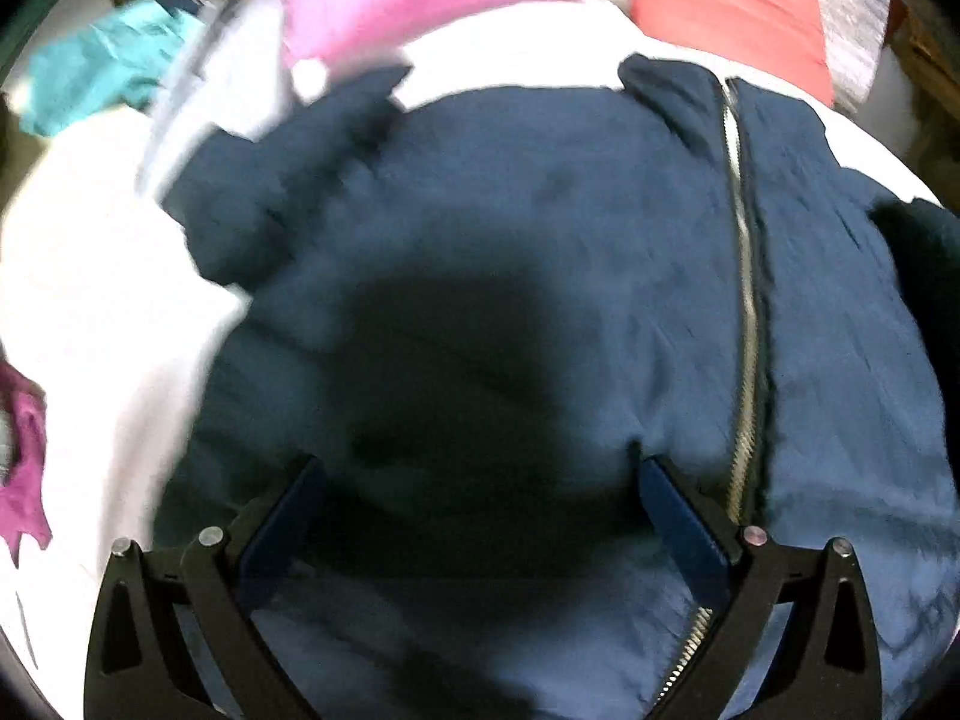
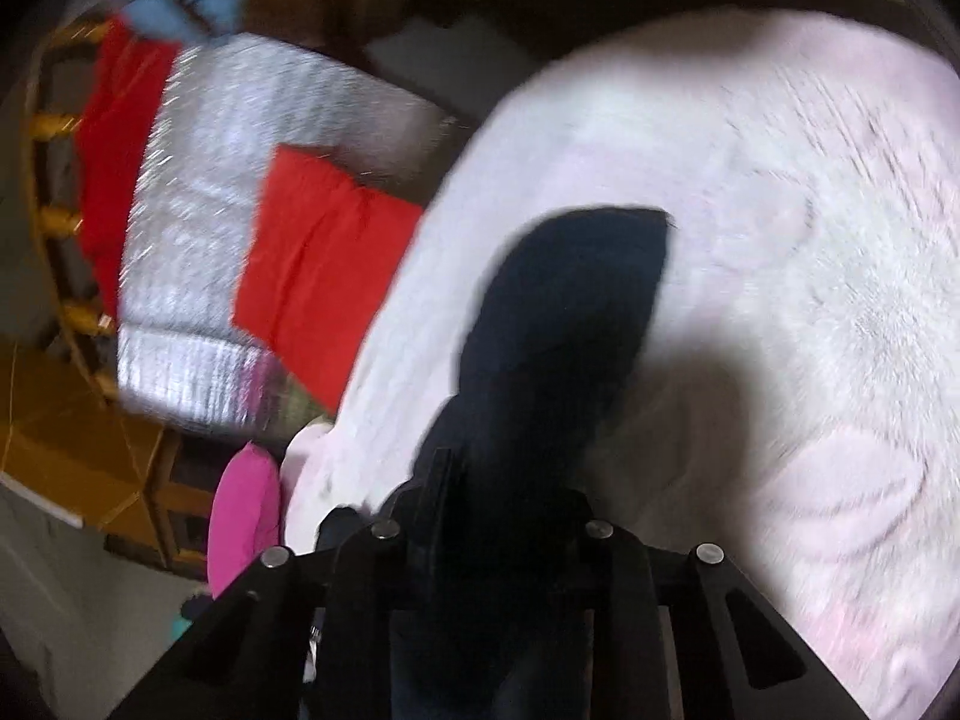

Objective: Fold large clothes
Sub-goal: 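Lower the right tool onto the jacket sleeve and grasp it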

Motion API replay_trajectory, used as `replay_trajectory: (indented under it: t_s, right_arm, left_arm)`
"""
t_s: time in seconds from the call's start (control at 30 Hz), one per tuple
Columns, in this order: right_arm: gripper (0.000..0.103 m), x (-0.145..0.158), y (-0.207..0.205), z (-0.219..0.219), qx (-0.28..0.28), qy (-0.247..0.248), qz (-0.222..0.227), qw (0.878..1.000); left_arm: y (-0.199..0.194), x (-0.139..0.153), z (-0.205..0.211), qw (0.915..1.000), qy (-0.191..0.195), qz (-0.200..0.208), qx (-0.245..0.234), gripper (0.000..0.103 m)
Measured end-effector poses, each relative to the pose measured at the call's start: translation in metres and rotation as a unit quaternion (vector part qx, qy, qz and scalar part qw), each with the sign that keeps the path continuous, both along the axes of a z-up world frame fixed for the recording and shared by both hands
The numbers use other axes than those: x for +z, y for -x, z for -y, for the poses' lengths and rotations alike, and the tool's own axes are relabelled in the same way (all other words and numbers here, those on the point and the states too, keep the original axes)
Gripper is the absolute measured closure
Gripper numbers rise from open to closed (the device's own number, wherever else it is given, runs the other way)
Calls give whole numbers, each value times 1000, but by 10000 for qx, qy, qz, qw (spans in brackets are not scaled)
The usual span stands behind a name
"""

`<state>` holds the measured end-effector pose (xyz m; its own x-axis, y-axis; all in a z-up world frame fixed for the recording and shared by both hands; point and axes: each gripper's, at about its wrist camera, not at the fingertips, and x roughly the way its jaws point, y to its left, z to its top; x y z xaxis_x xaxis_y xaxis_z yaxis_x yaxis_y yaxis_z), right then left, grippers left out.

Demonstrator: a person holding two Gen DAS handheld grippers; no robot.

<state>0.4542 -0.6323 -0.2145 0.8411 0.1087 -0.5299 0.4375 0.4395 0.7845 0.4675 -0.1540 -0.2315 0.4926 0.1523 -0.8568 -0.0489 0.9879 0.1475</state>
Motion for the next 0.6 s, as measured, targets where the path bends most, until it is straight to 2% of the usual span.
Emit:
replay_trajectory:
  t_s: [0.13, 0.27, 0.43, 0.5, 0.6]
  right_arm:
    - [77, 39, 14, -47, 328, 464, 321, 9979]
    - [77, 59, 33, -100, 512, 471, 552, 9960]
    - [77, 51, 52, -157, 648, 218, 615, 9958]
    - [77, 41, 56, -178, 706, -140, 603, 9956]
    - [74, 24, 58, -202, 862, -427, 428, 9944]
  left_arm:
    - [0, 23, -11, 9981, -166, 545, 240, 0]
    - [-2, 43, -26, 9951, -151, 825, 524, 0]
    - [0, 55, -42, 9937, -75, 891, 674, 0]
    - [3, 54, -50, 9936, -15, 870, 726, 0]
    - [3, 56, -55, 9939, 182, 780, 754, 0]
